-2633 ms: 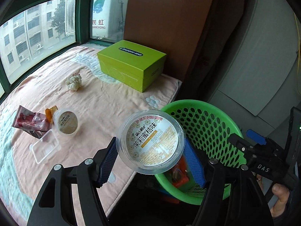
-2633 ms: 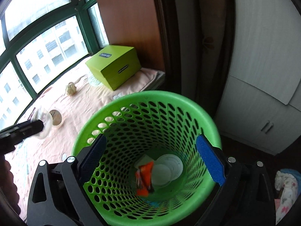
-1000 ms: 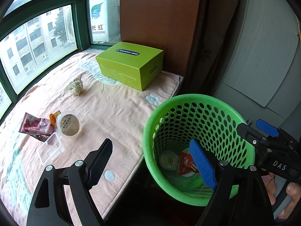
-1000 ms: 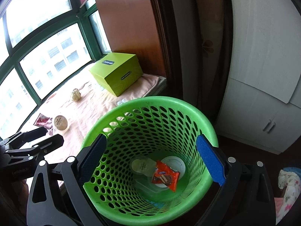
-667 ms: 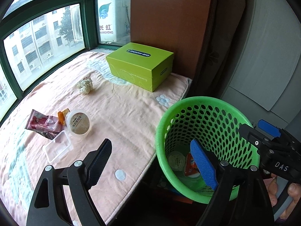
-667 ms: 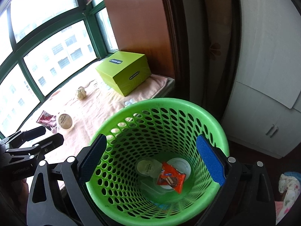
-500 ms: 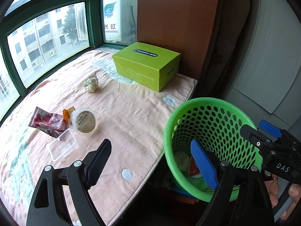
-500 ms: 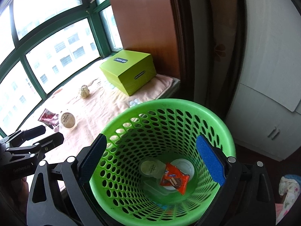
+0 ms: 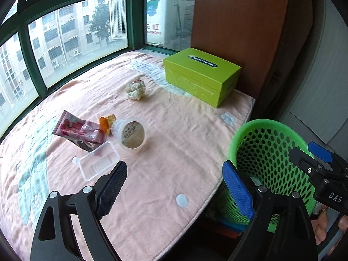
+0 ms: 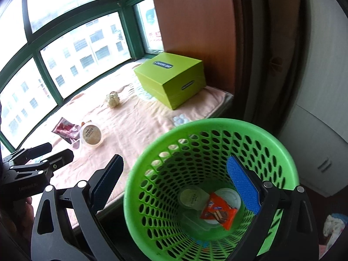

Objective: Collect trash
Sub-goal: 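Move both tools back over the table, then grasp the clear rectangular tray with the left gripper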

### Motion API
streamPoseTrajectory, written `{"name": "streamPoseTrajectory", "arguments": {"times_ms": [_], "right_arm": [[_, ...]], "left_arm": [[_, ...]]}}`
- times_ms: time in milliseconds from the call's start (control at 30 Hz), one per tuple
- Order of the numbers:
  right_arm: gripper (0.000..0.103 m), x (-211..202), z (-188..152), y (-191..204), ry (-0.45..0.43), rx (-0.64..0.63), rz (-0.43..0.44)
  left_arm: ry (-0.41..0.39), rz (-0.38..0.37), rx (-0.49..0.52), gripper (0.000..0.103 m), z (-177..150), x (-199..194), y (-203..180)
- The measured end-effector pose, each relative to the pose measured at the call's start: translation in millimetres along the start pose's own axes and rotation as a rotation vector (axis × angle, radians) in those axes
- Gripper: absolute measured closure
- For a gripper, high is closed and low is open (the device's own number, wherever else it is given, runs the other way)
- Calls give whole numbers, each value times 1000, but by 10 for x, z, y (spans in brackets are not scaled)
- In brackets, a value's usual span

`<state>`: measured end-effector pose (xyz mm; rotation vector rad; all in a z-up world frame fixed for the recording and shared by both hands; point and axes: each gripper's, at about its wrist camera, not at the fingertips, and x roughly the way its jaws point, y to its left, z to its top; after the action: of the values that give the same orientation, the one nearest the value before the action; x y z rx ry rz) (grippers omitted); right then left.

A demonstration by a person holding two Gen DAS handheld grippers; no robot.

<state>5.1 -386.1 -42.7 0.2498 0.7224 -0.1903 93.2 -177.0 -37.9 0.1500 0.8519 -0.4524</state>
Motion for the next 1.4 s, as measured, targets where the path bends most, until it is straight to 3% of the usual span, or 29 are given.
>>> {"name": "streamPoseTrajectory", "arguments": {"times_ms": [667, 867, 1067, 1400], "right_arm": [[8, 316, 142, 523, 35, -74, 65], [8, 410, 158, 617, 49, -83, 85], [8, 490, 171, 682, 65, -92, 95], [8, 636, 169, 838, 97, -123, 101]], "left_arm": [[28, 123, -156, 13, -101, 138, 1059], [63, 107, -181, 13, -148, 308, 1278], [90, 95, -126, 10, -155, 557, 1316], [134, -50, 103, 9, -101, 845, 1425]]}}
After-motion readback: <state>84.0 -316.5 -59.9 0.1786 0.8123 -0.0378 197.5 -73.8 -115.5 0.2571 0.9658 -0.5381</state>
